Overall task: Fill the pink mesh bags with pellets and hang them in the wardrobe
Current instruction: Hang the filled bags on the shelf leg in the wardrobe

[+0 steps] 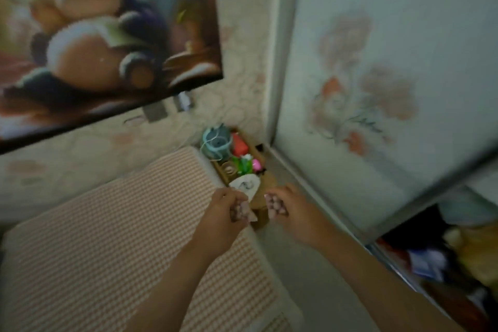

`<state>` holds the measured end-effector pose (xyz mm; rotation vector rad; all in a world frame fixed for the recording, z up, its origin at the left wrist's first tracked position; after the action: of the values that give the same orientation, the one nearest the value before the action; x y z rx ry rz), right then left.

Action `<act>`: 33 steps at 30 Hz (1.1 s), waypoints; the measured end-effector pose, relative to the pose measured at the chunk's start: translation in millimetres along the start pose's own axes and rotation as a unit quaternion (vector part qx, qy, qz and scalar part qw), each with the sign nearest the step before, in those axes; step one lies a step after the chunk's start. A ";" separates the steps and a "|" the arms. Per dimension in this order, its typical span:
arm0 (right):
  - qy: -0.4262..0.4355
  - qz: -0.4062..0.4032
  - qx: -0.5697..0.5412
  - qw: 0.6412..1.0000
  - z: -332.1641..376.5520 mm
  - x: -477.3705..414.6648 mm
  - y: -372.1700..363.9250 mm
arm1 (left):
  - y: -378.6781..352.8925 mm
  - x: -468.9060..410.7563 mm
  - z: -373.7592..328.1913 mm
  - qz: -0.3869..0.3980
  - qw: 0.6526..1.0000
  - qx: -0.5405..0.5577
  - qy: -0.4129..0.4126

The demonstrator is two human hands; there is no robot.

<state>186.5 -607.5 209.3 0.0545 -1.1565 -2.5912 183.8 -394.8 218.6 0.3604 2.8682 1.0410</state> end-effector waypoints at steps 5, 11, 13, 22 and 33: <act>-0.073 -0.102 0.005 0.992 -30.2 85.2 162.6 | -50.5 -55.6 -160.8 0.063 0.994 0.009 -0.084; -0.195 -0.200 0.046 0.959 -86.3 201.4 284.2 | -156.6 -82.1 -320.3 0.182 0.964 0.046 -0.191; -0.235 -0.225 0.051 0.944 -104.5 243.1 312.9 | -196.9 -80.5 -364.6 0.223 0.947 0.039 -0.228; -0.411 -0.277 0.057 0.867 -200.4 403.5 413.8 | -372.8 -83.1 -536.0 0.395 0.850 0.021 -0.348; -0.549 -0.327 0.047 0.768 -306.9 527.3 476.7 | -538.0 -78.0 -670.0 0.513 0.762 -0.038 -0.393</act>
<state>-145.7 -1281.1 397.8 -1.4809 -1.8553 -3.1777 58.0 -1231.5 387.9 1.9325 1.7245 0.7321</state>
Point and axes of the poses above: each hand's wrist, its own x-axis away from the middle knuckle, its own y-axis out of the back of the hand, z = x × y, the point moved 1 cm from there along -x, towards the middle knuckle, and after that the axes turned 1 degree about y, right-handed, at the moved point
